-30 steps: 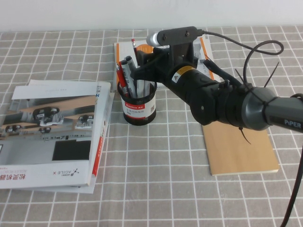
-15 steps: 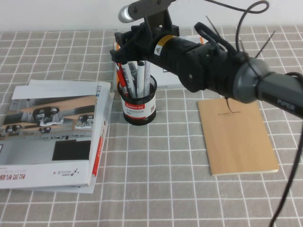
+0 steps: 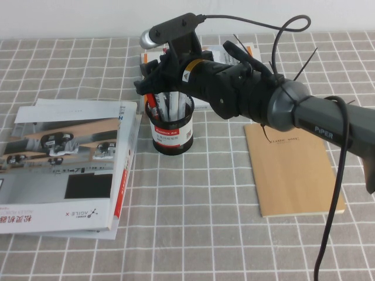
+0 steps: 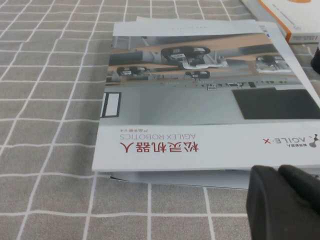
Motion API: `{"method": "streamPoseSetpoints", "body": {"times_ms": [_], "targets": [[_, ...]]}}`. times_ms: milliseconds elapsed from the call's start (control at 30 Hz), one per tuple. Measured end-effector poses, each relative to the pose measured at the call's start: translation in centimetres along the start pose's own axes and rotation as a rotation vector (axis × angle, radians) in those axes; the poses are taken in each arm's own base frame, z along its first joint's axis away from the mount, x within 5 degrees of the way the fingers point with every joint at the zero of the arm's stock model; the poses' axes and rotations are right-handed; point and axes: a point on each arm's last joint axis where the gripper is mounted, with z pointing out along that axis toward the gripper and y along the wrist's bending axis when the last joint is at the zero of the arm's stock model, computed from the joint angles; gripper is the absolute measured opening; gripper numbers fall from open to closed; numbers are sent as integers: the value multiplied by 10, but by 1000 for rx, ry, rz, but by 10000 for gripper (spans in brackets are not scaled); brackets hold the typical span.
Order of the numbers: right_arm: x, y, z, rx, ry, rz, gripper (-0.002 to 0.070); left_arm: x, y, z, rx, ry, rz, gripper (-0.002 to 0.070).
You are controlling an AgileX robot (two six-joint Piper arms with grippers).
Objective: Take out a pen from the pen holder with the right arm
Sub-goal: 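Take a marker out of the pen holder and lay it on the table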
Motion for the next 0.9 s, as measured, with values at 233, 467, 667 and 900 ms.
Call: {"method": "streamPoseSetpoints", "body": {"times_ms": [233, 467, 667, 900], "targets": [[-3, 0, 0, -1, -19, 1, 314, 0, 0, 0, 0, 0, 0, -5], [0, -2, 2, 3, -15, 6, 307, 0, 0, 0, 0, 0, 0, -5], [1, -2, 4, 3, -27, 19, 200, 0, 0, 0, 0, 0, 0, -5], [1, -2, 4, 3, -30, 22, 15, 0, 0, 0, 0, 0, 0, -5]]}}
